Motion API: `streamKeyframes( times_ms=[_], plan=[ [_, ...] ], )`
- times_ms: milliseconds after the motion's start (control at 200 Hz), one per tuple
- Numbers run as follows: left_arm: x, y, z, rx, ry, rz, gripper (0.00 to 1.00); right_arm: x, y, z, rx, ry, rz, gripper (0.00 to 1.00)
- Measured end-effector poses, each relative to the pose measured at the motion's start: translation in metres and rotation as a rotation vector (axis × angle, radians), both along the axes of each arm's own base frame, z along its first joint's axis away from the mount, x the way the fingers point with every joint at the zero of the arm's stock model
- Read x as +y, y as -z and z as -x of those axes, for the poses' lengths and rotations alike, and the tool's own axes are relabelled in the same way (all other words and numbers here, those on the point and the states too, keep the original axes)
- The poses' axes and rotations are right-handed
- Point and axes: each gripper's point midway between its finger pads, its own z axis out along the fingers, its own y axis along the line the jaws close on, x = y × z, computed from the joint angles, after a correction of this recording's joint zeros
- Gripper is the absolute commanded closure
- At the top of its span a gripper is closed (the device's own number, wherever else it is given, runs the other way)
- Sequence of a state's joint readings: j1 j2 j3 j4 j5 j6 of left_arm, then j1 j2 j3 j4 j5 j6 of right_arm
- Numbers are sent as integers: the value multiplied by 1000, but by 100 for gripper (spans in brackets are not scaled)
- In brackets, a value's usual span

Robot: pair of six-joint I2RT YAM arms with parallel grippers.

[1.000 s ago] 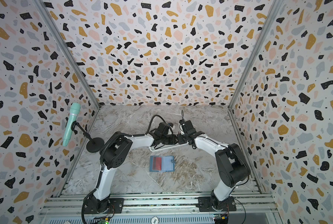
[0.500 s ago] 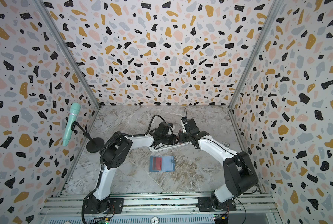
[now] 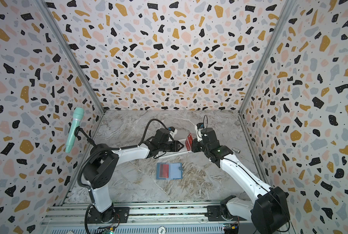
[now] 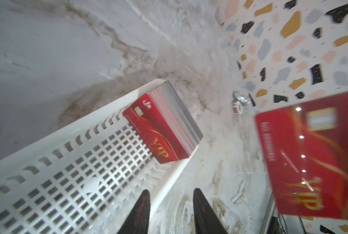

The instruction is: Put the credit cards into the card holder

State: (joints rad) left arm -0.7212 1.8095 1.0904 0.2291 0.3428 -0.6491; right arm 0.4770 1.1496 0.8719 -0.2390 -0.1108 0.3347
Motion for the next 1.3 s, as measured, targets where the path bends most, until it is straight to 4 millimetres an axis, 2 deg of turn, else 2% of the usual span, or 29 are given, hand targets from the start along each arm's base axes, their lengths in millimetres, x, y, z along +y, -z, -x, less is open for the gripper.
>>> streamKeyframes(
  times_ms=[115, 215, 446, 736, 896, 1086, 1226, 1301],
  plan=[
    [10, -33, 21, -44, 5, 140, 59, 4, -7, 16, 4, -21, -88, 100],
    [19, -50, 39, -55, 11, 247, 62, 10, -14, 30, 4, -49, -189, 100],
    [35, -74, 74, -21, 24, 459, 62, 22, -33, 57, 9, -126, -415, 100],
    [33, -115, 89, -10, 75, 648, 66, 36, -57, 75, 22, -224, -603, 100],
    [29, -123, 97, 13, 105, 690, 71, 41, -65, 81, 25, -267, -666, 100],
    [28, -132, 101, 29, 119, 732, 84, 43, -66, 83, 33, -279, -692, 100],
    [28, -132, 101, 44, 118, 739, 93, 42, -67, 83, 32, -275, -694, 82],
    [28, -134, 102, 42, 120, 743, 97, 41, -60, 81, 46, -255, -683, 74]
  ],
)
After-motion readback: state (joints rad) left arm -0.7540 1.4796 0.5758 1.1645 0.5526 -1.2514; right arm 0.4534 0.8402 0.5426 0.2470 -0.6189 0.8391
